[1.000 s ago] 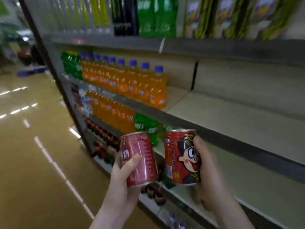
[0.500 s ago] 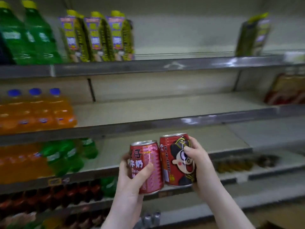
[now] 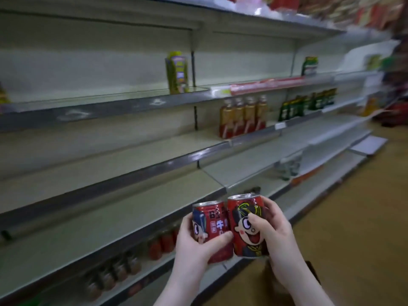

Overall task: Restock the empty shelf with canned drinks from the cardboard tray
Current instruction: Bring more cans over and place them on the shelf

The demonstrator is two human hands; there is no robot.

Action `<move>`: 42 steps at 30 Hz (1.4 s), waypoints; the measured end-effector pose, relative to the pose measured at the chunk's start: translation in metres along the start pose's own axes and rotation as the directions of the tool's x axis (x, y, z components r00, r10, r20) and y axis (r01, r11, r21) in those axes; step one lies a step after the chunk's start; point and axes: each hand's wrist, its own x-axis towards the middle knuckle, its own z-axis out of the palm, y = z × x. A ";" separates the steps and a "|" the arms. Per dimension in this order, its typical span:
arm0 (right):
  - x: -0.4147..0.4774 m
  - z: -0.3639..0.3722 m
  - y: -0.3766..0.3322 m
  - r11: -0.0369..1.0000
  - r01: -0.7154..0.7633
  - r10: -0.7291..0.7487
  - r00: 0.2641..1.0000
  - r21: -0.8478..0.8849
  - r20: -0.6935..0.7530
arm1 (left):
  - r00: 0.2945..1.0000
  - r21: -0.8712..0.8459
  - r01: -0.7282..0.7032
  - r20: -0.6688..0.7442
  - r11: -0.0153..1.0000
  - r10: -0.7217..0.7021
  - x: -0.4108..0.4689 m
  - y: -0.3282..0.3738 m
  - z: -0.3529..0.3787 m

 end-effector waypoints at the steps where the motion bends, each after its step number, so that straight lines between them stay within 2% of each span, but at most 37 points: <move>1: 0.003 -0.021 -0.001 1.000 0.002 -0.002 1.000 0.003 -0.021 | 1.000 0.026 0.009 0.029 1.000 -0.010 0.002 -0.003 0.023; 7: 0.015 -0.158 -0.017 1.000 0.030 -0.030 0.985 -0.003 -0.172 | 0.985 0.046 -0.015 0.175 0.999 0.007 0.009 -0.031 0.167; 17: 0.035 -0.280 -0.024 0.999 0.035 -0.030 0.949 0.010 -0.315 | 0.948 0.091 0.018 0.316 0.996 -0.046 0.034 -0.068 0.290; 22: 0.072 -0.329 -0.017 1.000 0.011 -0.010 0.923 -0.001 -0.386 | 0.917 0.079 0.106 0.378 0.991 -0.128 0.073 -0.086 0.340; 27: 0.131 -0.383 -0.019 0.999 -0.001 -0.019 0.899 -0.046 -0.438 | 0.834 -0.039 0.321 0.484 0.946 -0.264 0.139 -0.107 0.401; 31: 0.183 -0.424 -0.033 0.994 -0.018 -0.037 0.877 -0.109 -0.479 | 0.797 -0.041 0.331 0.547 0.943 -0.256 0.196 -0.116 0.455; 35: 0.232 -0.467 -0.038 0.985 -0.026 -0.066 0.854 -0.169 -0.515 | 0.783 -0.047 0.320 0.575 0.946 -0.237 0.248 -0.132 0.511; 42: 0.296 -0.546 -0.022 0.972 -0.083 -0.049 0.840 -0.218 -0.541 | 0.821 -0.015 0.335 0.495 0.942 -0.284 0.299 -0.173 0.590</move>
